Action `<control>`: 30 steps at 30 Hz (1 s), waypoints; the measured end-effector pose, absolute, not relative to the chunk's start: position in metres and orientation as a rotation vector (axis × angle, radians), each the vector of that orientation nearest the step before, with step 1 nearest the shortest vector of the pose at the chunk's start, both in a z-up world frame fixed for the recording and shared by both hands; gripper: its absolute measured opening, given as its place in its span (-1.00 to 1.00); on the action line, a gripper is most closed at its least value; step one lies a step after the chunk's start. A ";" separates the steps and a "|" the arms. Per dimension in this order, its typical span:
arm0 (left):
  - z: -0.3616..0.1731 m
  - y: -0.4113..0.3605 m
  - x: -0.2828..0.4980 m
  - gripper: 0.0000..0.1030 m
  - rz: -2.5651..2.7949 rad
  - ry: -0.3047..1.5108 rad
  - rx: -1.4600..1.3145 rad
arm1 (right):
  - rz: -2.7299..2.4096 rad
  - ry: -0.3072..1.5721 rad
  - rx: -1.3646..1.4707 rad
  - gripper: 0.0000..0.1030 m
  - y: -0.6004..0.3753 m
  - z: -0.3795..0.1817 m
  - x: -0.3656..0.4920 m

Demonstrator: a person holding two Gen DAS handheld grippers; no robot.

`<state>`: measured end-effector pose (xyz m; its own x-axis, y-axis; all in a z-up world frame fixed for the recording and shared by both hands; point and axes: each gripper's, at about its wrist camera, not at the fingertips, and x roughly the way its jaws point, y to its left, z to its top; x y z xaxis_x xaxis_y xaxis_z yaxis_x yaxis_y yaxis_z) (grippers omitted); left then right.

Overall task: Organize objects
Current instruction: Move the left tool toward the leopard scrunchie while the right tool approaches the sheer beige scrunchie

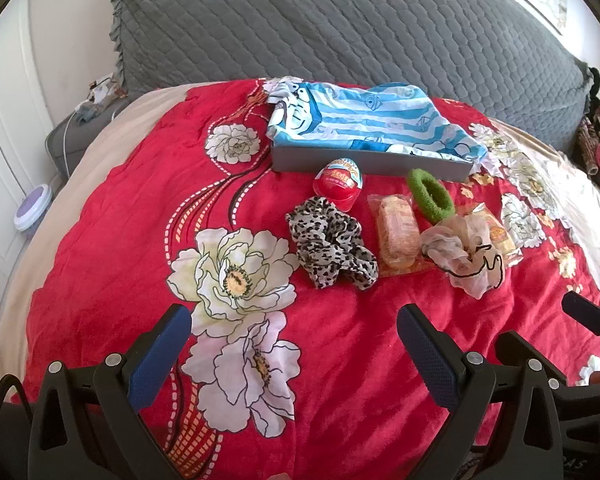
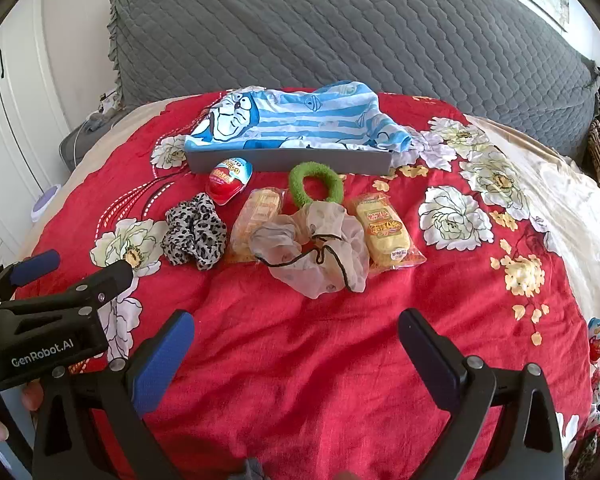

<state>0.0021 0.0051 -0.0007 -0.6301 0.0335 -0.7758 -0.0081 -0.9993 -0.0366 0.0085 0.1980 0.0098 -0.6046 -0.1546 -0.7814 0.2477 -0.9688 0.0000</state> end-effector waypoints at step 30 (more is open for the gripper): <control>-0.019 0.012 -0.051 0.99 2.810 -0.003 -1.348 | -2.631 0.179 1.299 0.99 0.202 -0.006 -0.017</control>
